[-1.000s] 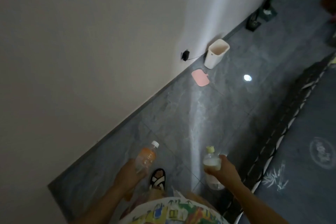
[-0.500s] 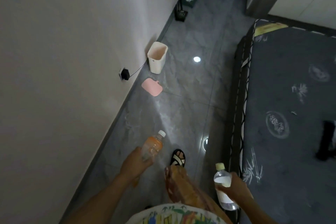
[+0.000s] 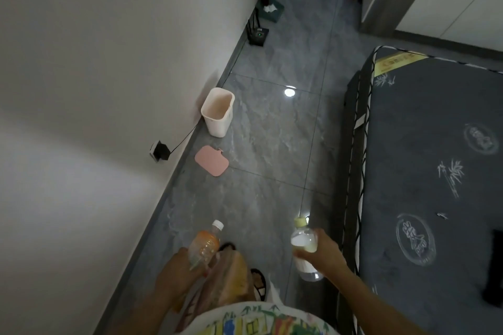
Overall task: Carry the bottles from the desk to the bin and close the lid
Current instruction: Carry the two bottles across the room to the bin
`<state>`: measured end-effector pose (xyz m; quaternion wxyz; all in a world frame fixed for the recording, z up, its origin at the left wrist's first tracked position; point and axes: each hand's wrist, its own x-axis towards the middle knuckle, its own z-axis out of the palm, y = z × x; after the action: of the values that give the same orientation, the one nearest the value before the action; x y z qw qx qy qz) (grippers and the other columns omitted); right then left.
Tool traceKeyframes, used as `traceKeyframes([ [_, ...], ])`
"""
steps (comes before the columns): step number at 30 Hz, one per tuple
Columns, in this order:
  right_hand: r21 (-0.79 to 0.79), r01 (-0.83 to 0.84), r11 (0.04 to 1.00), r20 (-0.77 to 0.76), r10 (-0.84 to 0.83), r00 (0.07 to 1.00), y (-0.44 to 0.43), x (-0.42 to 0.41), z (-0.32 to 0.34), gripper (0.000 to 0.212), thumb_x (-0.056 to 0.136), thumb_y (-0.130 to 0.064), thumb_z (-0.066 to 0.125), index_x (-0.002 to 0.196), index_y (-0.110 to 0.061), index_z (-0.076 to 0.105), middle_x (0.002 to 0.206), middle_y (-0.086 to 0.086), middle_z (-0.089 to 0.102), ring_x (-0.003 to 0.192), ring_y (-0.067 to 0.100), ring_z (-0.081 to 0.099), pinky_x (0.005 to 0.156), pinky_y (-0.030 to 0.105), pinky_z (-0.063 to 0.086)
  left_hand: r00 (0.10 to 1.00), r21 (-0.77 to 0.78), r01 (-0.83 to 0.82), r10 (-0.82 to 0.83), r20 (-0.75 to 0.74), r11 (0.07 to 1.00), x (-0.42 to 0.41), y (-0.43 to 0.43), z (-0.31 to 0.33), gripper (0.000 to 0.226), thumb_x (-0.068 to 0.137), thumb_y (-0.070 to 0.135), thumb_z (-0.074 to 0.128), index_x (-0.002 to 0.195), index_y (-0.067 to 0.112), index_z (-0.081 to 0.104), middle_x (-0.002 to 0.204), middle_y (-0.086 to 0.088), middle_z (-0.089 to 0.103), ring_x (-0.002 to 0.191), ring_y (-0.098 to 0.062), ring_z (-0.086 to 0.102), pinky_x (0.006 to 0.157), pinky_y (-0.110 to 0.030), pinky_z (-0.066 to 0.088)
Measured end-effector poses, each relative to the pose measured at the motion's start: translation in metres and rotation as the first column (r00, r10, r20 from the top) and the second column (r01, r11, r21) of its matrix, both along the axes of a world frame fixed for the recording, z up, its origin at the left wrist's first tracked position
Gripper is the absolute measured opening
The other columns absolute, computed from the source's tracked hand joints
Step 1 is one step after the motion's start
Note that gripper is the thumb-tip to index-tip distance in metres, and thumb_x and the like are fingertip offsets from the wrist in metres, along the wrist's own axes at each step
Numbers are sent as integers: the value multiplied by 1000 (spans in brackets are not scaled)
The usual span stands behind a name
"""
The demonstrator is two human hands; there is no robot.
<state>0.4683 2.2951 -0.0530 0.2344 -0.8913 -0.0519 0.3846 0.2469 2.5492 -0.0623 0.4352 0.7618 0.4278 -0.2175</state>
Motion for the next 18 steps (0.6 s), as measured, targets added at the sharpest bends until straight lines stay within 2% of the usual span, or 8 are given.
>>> traceKeyframes([
  [4,36,-4,999,40,3,999,47,64,-2,68,64,-35,83,119,-16,49,115,7,62,97,23,58,77,31,45,999,8,-29,30,-35,1000,47,34,-9,38,80,44,64,107,17,58,104,-4,67,93,-21,65,89,-43,54],
  [7,45,1,999,62,-3,998,83,116,-6,64,64,-35,82,117,-15,51,113,7,63,89,18,54,74,29,43,998,35,-25,27,-52,999,93,67,-16,35,82,42,62,106,16,59,105,-5,67,92,-19,64,87,-40,53],
  [11,-10,12,1000,62,-11,998,123,182,-4,66,68,-36,81,121,-14,49,116,9,62,97,23,59,80,35,49,997,37,-45,47,-63,998,164,121,-18,34,81,37,65,103,12,56,102,-7,66,88,-20,63,78,-32,50],
  [15,-56,52,997,69,-48,996,148,242,2,67,66,-36,83,119,-14,50,114,10,63,88,18,55,78,33,47,1000,28,-7,7,-21,1000,245,169,-14,31,84,29,65,103,7,57,100,-11,68,88,-24,66,81,-36,54],
  [18,-102,58,993,62,-52,997,159,281,4,67,66,-36,82,120,-12,49,113,10,63,92,23,59,81,38,50,999,25,19,-20,47,999,308,195,-4,32,82,28,66,104,8,56,96,-11,67,87,-25,66,81,-40,56],
])
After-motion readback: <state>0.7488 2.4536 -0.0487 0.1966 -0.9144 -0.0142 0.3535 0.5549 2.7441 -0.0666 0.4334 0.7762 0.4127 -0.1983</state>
